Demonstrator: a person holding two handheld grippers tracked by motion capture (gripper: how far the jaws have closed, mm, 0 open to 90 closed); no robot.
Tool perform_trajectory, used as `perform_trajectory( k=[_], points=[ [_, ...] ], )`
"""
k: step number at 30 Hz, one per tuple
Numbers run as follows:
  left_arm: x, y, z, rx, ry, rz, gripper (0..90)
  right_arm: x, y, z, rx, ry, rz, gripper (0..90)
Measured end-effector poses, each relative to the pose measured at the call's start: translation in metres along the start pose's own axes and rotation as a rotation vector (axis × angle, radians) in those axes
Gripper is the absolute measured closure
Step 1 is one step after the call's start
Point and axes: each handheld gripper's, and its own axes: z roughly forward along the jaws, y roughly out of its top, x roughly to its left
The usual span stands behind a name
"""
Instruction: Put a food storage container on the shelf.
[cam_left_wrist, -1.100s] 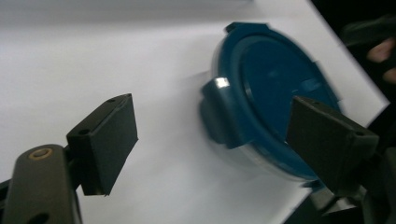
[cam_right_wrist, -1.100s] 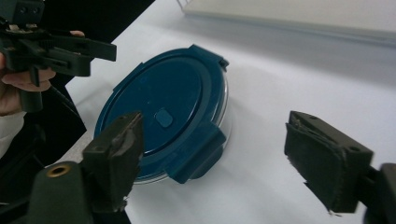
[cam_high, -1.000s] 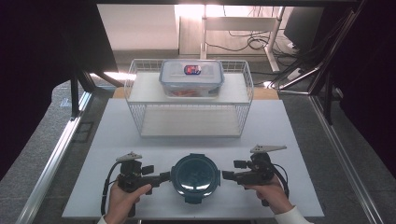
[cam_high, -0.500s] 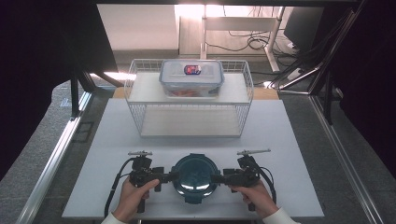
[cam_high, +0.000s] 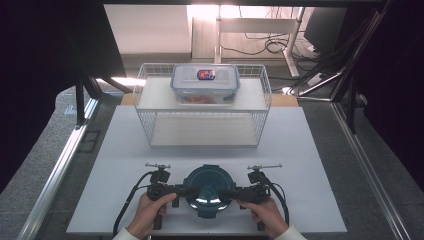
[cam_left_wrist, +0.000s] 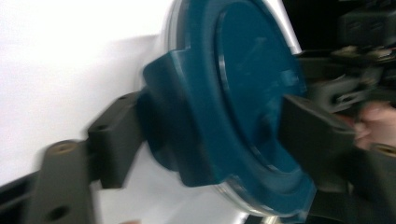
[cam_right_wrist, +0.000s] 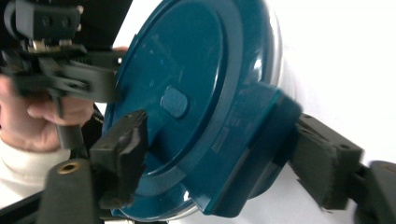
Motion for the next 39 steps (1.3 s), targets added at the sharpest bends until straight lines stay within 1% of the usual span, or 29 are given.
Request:
perform_trajectory(
  k=[1,2,3,4,6,9,13,15,16,17,18,19,20,21,23,25,26,27,30,32,33,34,35,39],
  points=[
    [0.001,0.0,-0.001,-0.008,-0.004,-0.03,27.1,-0.001,0.0,-0.001,-0.009,0.002,0.009,29.9],
    [0.002,0.0,-0.002,-0.008,-0.013,-0.048,29.0,-0.003,0.001,-0.003,-0.013,0.013,0.029,31.5],
    [0.002,0.0,-0.002,-0.008,-0.013,-0.048,30.4,-0.004,0.001,-0.004,-0.016,0.021,0.042,32.7],
    [0.003,0.0,-0.002,-0.014,-0.018,-0.066,30.4,-0.004,0.001,-0.004,-0.016,0.021,0.042,32.7],
    [0.003,0.0,-0.004,-0.019,-0.026,-0.081,33.4,-0.007,0.002,-0.006,-0.017,0.039,0.06,35.8],
    [0.002,-0.001,-0.007,-0.02,-0.036,-0.078,37.2,-0.007,0.002,-0.008,-0.015,0.045,0.051,37.6],
    [-0.004,-0.004,-0.014,-0.05,-0.035,-0.072,40.4,-0.004,0.001,-0.011,-0.039,0.048,0.045,40.2],
    [-0.008,-0.006,-0.016,-0.061,-0.026,-0.063,41.8,-0.001,0.0,-0.013,-0.065,0.041,0.026,41.7],
    [-0.009,-0.006,-0.017,-0.064,-0.018,-0.053,41.8,0.002,0.0,-0.013,-0.069,0.031,-0.014,41.7],
    [-0.009,-0.006,-0.017,-0.064,-0.018,-0.053,41.6,0.006,0.001,-0.014,-0.069,0.023,-0.045,41.7],
    [-0.012,-0.007,-0.019,-0.071,-0.012,-0.034,41.3,0.008,0.001,-0.014,-0.071,0.013,-0.08,41.7],
    [-0.012,-0.007,-0.019,-0.071,-0.012,-0.034,41.1,0.008,0.001,-0.014,-0.071,0.013,-0.08,41.7],
    [-0.014,-0.007,-0.021,-0.078,-0.006,-0.015,41.0,0.013,0.001,-0.015,-0.073,0.002,-0.12,41.7],
    [-0.014,-0.007,-0.021,-0.078,-0.006,-0.015,41.1,0.013,0.001,-0.016,-0.076,0.002,-0.127,41.7],
    [-0.018,-0.007,-0.025,-0.1,-0.011,0.0,41.7,0.014,0.002,-0.018,-0.091,0.008,-0.135,41.7],
    [-0.019,-0.007,-0.026,-0.103,-0.013,0.004,42.6,0.015,0.002,-0.019,-0.094,0.015,-0.139,41.7],
    [-0.022,-0.006,-0.029,-0.112,-0.019,0.015,43.1,0.016,0.003,-0.021,-0.111,0.024,-0.144,41.7],
    [-0.022,-0.006,-0.029,-0.112,-0.019,0.015,43.3,0.016,0.003,-0.021,-0.111,0.024,-0.144,41.7],
    [-0.028,-0.005,-0.032,-0.122,-0.018,0.04,43.4,0.02,0.004,-0.026,-0.125,0.026,-0.18,41.7],
    [-0.029,-0.004,-0.033,-0.124,-0.018,0.047,43.4,0.021,0.005,-0.026,-0.131,0.025,-0.186,41.7],
    [-0.03,-0.002,-0.033,-0.125,-0.018,0.053,43.4,0.022,0.005,-0.027,-0.136,0.025,-0.196,41.7],
    [-0.033,0.001,-0.034,-0.126,-0.017,0.067,43.4,0.023,0.006,-0.03,-0.146,0.023,-0.198,41.7],
    [-0.033,0.001,-0.034,-0.126,-0.017,0.067,43.4,0.023,0.006,-0.03,-0.146,0.023,-0.198,41.7],
    [-0.042,0.016,-0.036,-0.137,-0.018,0.116,43.5,0.028,0.014,-0.038,-0.18,0.017,-0.228,41.7]
  ],
)
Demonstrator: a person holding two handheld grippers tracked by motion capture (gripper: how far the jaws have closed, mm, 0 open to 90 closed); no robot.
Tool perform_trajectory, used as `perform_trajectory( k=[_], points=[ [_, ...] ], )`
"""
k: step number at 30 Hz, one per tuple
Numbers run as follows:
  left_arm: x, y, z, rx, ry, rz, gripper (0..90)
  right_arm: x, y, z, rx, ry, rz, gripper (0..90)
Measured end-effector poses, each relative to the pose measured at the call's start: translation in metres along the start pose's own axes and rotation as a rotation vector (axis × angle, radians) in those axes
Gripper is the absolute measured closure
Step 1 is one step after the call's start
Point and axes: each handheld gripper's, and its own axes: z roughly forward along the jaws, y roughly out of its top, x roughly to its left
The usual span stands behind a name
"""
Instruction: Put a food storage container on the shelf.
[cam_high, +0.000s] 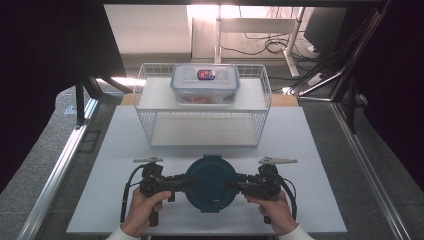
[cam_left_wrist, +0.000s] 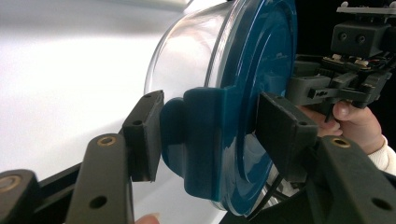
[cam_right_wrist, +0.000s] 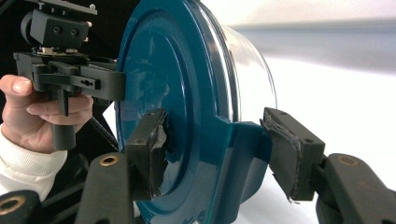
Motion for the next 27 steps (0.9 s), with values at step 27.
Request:
perform_trajectory(
  k=[27],
  points=[
    [-0.022,0.058,-0.021,-0.08,-0.025,0.048,44.4,0.021,0.07,-0.019,-0.061,-0.015,-0.132,41.9]
  ],
)
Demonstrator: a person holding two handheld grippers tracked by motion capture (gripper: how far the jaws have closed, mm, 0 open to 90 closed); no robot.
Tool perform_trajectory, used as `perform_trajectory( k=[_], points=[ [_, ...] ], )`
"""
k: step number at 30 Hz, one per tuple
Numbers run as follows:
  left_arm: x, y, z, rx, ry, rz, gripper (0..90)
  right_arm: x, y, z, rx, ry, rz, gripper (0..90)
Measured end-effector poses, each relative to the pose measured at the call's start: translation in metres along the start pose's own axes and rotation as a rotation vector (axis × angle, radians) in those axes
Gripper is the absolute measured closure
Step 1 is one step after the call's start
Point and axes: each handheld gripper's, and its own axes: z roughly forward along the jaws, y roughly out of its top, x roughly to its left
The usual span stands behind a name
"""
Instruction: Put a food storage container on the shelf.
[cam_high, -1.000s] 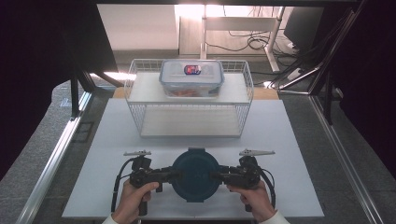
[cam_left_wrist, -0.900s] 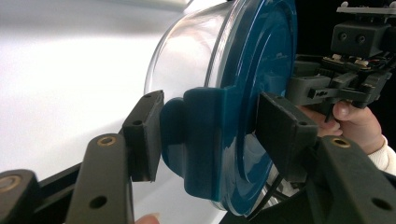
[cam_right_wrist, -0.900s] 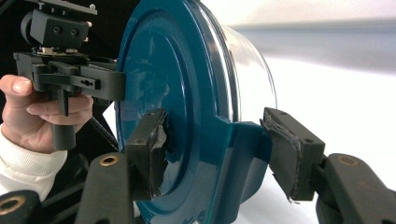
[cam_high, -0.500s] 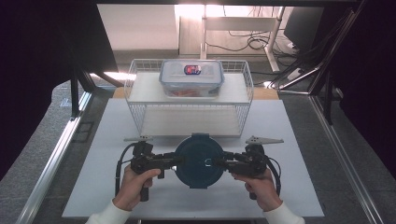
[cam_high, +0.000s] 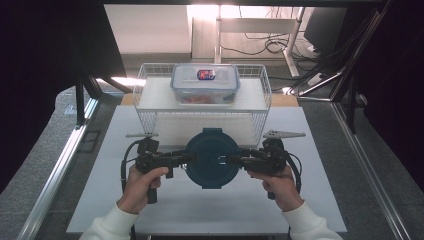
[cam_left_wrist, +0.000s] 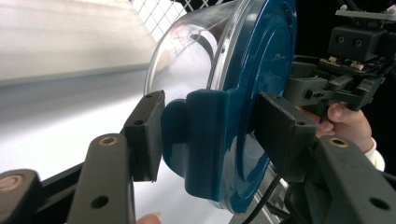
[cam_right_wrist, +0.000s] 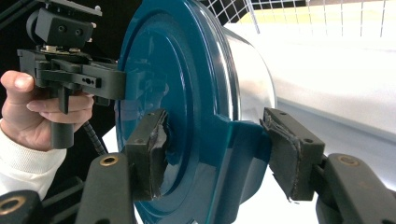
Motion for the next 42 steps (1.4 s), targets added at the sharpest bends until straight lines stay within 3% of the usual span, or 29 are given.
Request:
perform_trajectory(
  k=[7,14,24,42],
  points=[
    [-0.002,0.012,-0.002,-0.015,-0.001,0.018,44.4,0.0,0.017,-0.001,-0.003,-0.001,-0.018,41.8],
    [0.001,0.025,-0.001,-0.031,-0.028,0.017,44.4,0.002,0.033,-0.002,-0.002,-0.022,-0.05,41.8],
    [-0.005,0.044,-0.002,-0.029,-0.017,0.049,44.4,0.0,0.048,-0.005,-0.012,-0.02,-0.047,41.8],
    [-0.008,0.075,-0.007,-0.044,-0.01,0.068,44.4,-0.002,0.076,-0.004,-0.016,-0.02,-0.055,41.9]
  ],
)
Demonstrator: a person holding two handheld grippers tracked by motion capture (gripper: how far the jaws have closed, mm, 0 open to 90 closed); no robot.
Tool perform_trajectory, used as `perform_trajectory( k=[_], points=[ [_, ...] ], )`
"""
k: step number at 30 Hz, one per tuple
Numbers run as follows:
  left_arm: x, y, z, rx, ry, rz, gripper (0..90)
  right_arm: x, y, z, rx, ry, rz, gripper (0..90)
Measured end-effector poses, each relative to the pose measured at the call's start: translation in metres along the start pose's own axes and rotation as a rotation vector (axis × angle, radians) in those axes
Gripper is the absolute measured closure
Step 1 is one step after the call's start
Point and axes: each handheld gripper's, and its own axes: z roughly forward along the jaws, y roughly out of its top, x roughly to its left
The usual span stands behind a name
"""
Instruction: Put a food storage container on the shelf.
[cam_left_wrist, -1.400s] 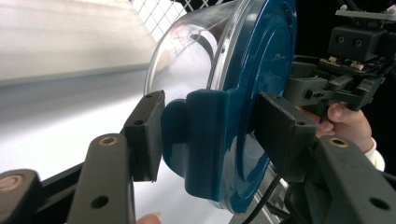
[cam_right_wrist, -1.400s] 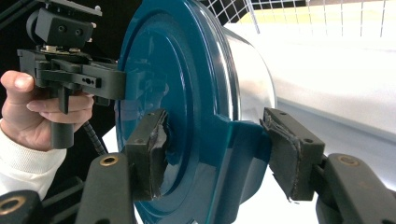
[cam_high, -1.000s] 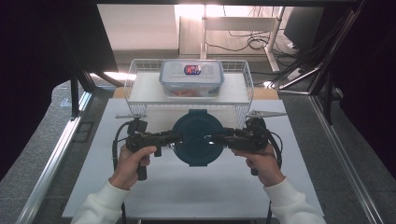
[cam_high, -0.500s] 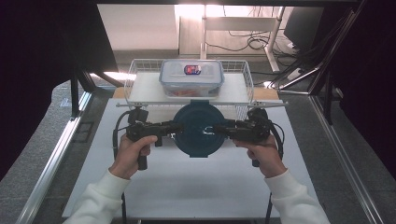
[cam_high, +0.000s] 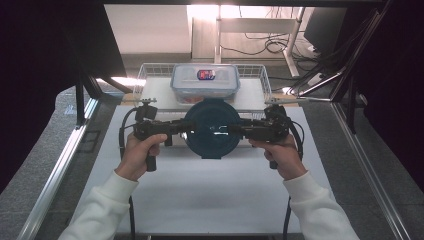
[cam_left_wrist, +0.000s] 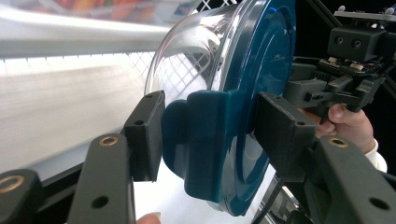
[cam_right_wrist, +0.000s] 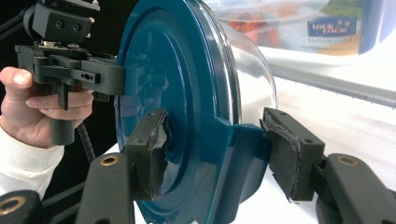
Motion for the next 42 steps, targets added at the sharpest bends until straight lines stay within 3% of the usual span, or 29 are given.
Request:
perform_trajectory(
  k=[12,31,42],
  points=[
    [0.0,0.024,-0.008,-0.021,0.006,0.026,44.3,0.002,0.028,0.004,-0.005,0.001,-0.022,41.9],
    [0.004,0.054,-0.016,-0.034,-0.007,0.029,44.1,0.006,0.063,0.009,-0.002,-0.013,-0.041,41.9],
    [0.001,0.081,-0.019,-0.046,-0.02,0.036,44.1,0.009,0.091,0.007,-0.005,-0.022,-0.05,41.9]
  ],
)
